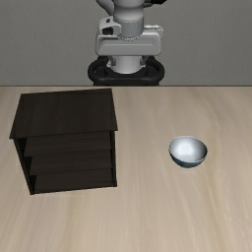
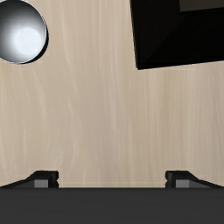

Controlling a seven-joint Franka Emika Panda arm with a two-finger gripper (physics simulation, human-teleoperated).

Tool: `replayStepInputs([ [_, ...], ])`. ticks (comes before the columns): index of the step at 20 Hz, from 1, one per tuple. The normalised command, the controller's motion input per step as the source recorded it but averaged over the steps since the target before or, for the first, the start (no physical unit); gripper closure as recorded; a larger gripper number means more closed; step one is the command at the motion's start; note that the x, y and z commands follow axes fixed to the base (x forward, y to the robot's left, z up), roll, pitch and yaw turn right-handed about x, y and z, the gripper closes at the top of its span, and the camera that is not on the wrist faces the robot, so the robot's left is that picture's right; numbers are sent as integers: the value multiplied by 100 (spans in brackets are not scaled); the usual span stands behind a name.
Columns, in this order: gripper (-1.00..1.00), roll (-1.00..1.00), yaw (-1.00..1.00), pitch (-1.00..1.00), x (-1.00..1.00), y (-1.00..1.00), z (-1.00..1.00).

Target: Pick up the porcelain bowl on the table and place it on the wooden shelf

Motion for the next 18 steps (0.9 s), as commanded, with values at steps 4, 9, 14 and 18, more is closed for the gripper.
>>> replayStepInputs([
  [4, -100, 0, 0, 0, 0, 100, 0],
  [9, -100, 0, 0, 0, 0, 100, 0],
  [14, -100, 0, 0, 0, 100, 0, 0],
  [18, -100, 0, 0, 0, 100, 0, 0],
])
